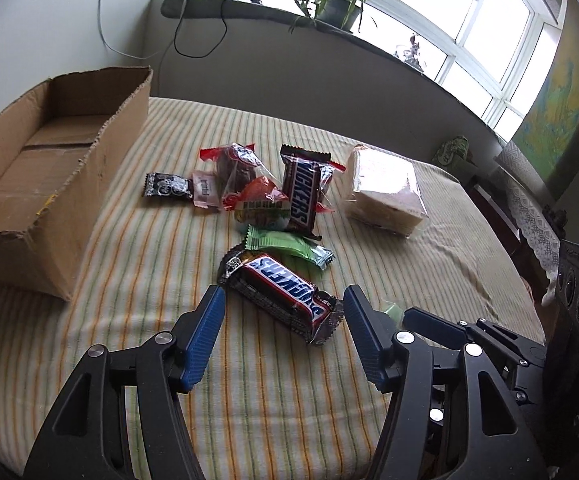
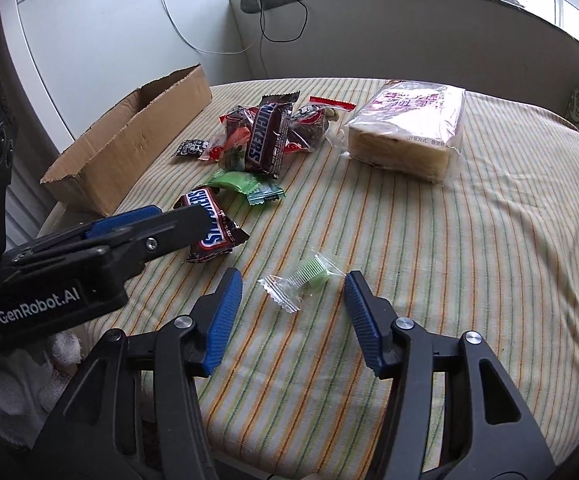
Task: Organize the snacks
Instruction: 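Grasp the large Snickers bar with left tool while right tool grasps clear green candy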
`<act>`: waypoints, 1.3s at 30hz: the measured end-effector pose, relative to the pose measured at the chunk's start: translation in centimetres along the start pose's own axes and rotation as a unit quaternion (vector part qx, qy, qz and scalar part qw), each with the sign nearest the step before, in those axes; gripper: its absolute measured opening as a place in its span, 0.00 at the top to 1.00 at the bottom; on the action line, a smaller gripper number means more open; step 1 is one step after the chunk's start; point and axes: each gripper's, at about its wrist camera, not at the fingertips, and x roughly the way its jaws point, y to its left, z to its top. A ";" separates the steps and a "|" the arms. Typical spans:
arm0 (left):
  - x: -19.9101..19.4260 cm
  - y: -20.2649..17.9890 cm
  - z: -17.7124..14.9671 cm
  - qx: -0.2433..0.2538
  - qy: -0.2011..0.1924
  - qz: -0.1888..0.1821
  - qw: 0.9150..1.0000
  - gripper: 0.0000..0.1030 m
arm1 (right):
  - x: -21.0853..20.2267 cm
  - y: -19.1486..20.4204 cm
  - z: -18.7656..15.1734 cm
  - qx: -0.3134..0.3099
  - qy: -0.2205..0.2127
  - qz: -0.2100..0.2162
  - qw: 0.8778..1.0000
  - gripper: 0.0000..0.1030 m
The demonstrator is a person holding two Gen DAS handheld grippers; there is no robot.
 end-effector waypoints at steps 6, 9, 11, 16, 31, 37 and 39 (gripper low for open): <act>1.3 -0.3 0.3 -0.009 0.015 0.001 1.000 0.41 | 0.5 -0.1 0.4 -0.005 -0.006 -0.011 1.000 0.53; 1.6 -0.4 0.6 -0.011 0.014 0.004 1.000 0.41 | 0.8 -0.1 0.6 -0.012 -0.006 -0.016 1.000 0.55; 1.9 -0.6 0.7 -0.007 0.013 0.011 1.000 0.41 | 0.9 0.0 0.7 -0.022 -0.006 -0.029 0.999 0.61; 2.6 -1.0 0.7 0.013 0.013 0.031 0.999 0.46 | 1.0 -0.3 0.7 -0.028 -0.006 -0.038 0.999 0.66; 2.0 0.1 0.3 0.036 -0.002 0.043 0.998 0.74 | 0.9 -1.1 0.8 -0.025 -0.006 -0.042 0.999 0.75; 1.5 0.6 0.2 0.025 -0.006 0.041 0.999 0.74 | 0.7 -1.1 0.8 -0.019 -0.006 -0.041 0.999 0.75; 1.2 0.8 0.2 0.021 -0.009 0.042 0.999 0.74 | 0.6 -1.2 0.7 -0.018 -0.006 -0.041 0.999 0.75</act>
